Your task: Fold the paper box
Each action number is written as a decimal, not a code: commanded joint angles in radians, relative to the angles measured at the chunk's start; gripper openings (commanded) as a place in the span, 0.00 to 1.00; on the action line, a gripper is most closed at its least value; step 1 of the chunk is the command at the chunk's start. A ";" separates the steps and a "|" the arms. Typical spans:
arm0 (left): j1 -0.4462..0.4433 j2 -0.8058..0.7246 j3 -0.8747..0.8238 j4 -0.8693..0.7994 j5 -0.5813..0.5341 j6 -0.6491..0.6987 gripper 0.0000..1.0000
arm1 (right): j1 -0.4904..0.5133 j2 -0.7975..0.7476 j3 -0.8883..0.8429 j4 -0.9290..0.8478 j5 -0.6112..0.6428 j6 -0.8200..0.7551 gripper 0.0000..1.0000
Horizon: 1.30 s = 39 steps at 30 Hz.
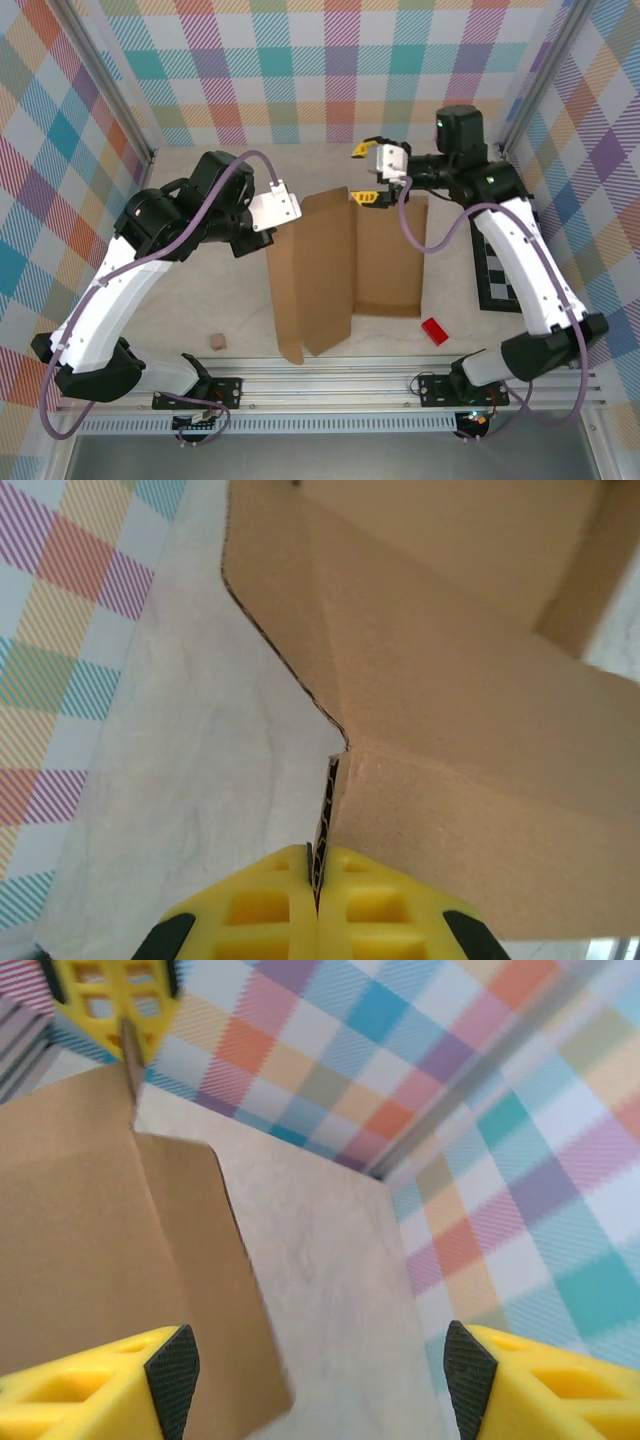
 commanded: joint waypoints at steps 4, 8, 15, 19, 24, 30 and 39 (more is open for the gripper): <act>0.005 0.003 0.015 0.080 0.015 0.074 0.00 | 0.092 0.183 0.275 -0.365 -0.074 -0.350 0.68; 0.005 0.005 -0.005 0.132 -0.024 0.103 0.00 | 0.143 0.225 0.290 -0.419 -0.058 -0.343 0.66; 0.002 0.002 -0.051 0.205 -0.038 0.173 0.00 | 0.181 0.322 0.349 -0.445 0.030 -0.315 0.60; -0.004 -0.005 -0.083 0.252 -0.072 0.219 0.00 | 0.185 0.357 0.404 -0.469 0.049 -0.314 0.39; -0.006 0.023 -0.068 0.283 -0.105 0.229 0.00 | 0.187 0.365 0.425 -0.493 0.068 -0.319 0.08; 0.011 -0.006 -0.065 0.312 -0.080 0.086 0.83 | 0.171 0.362 0.432 -0.468 0.129 -0.261 0.00; 0.192 -0.381 -0.568 0.675 0.040 -0.299 1.00 | 0.004 0.334 0.531 -0.216 0.176 0.285 0.00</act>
